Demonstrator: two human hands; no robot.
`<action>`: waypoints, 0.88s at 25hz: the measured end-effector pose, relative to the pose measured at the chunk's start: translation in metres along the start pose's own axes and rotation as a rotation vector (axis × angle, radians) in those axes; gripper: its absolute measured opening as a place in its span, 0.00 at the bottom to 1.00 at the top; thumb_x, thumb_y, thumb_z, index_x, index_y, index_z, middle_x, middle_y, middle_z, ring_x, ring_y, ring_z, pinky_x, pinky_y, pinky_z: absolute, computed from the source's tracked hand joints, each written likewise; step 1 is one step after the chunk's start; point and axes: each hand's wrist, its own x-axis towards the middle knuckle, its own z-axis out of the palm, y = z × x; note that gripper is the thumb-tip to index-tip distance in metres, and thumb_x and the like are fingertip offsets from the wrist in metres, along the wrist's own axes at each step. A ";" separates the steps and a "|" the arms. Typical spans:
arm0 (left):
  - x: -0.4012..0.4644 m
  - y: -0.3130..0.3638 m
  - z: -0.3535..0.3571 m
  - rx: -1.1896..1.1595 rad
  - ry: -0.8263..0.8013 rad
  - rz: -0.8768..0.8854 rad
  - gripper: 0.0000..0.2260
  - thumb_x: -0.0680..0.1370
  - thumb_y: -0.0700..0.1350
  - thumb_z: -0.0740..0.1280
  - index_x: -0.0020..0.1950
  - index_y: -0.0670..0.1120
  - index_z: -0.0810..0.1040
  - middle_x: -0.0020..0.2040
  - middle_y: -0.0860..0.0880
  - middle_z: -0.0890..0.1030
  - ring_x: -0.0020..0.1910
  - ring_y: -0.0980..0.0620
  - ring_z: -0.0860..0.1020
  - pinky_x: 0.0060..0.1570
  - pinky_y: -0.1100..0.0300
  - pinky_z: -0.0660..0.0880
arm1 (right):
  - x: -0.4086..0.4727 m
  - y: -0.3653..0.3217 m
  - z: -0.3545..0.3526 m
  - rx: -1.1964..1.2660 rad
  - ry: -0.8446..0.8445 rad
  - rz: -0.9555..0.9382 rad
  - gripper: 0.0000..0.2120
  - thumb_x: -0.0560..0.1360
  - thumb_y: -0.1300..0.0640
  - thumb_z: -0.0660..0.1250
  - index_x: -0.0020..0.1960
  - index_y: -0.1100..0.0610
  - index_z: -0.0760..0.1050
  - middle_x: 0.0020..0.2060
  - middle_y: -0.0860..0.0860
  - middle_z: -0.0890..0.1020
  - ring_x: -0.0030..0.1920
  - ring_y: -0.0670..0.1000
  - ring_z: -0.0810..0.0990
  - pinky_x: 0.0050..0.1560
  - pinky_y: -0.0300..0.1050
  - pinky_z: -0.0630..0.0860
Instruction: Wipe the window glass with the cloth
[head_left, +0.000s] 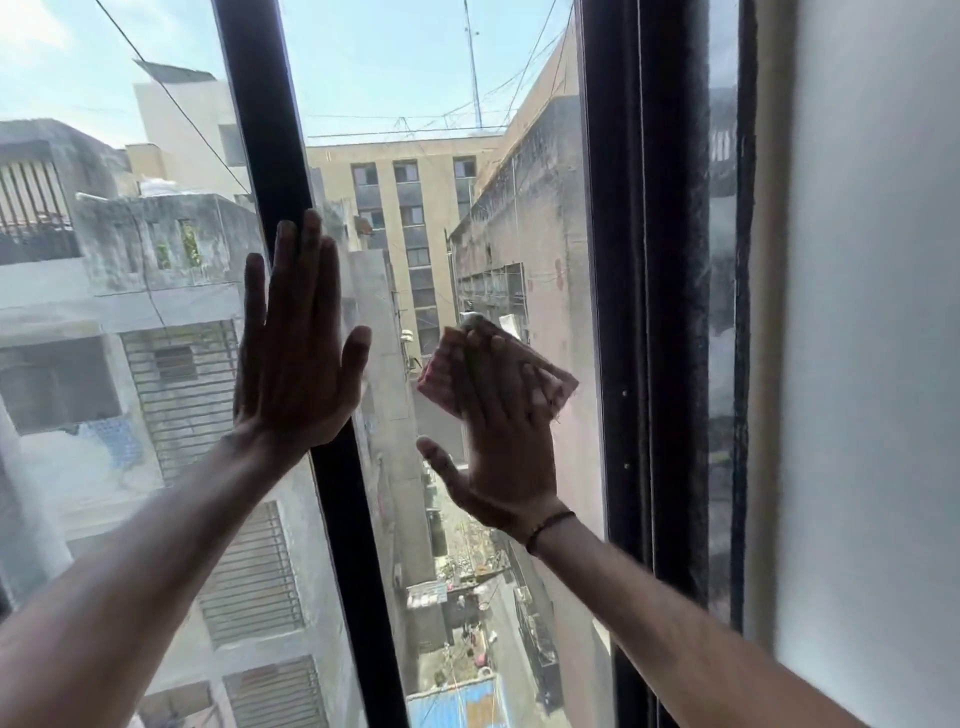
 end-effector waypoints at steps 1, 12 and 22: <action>0.000 0.000 -0.001 -0.005 -0.009 -0.001 0.35 0.84 0.56 0.47 0.85 0.38 0.49 0.87 0.35 0.54 0.88 0.40 0.52 0.86 0.43 0.43 | -0.016 0.009 0.000 -0.037 -0.057 -0.105 0.46 0.81 0.30 0.55 0.87 0.57 0.48 0.88 0.53 0.47 0.88 0.54 0.47 0.86 0.63 0.52; -0.002 0.002 0.001 -0.048 0.002 0.010 0.34 0.85 0.57 0.44 0.86 0.38 0.49 0.87 0.36 0.53 0.88 0.40 0.50 0.87 0.41 0.47 | 0.008 0.007 -0.007 -0.199 -0.136 -0.402 0.40 0.83 0.34 0.54 0.87 0.57 0.52 0.88 0.54 0.53 0.88 0.54 0.50 0.87 0.59 0.48; -0.004 -0.002 0.007 -0.050 0.027 0.013 0.32 0.85 0.54 0.46 0.86 0.39 0.49 0.87 0.37 0.54 0.88 0.41 0.52 0.87 0.40 0.50 | 0.032 0.003 -0.009 -0.261 -0.058 -0.445 0.39 0.83 0.35 0.55 0.86 0.56 0.54 0.87 0.54 0.57 0.87 0.55 0.54 0.87 0.58 0.46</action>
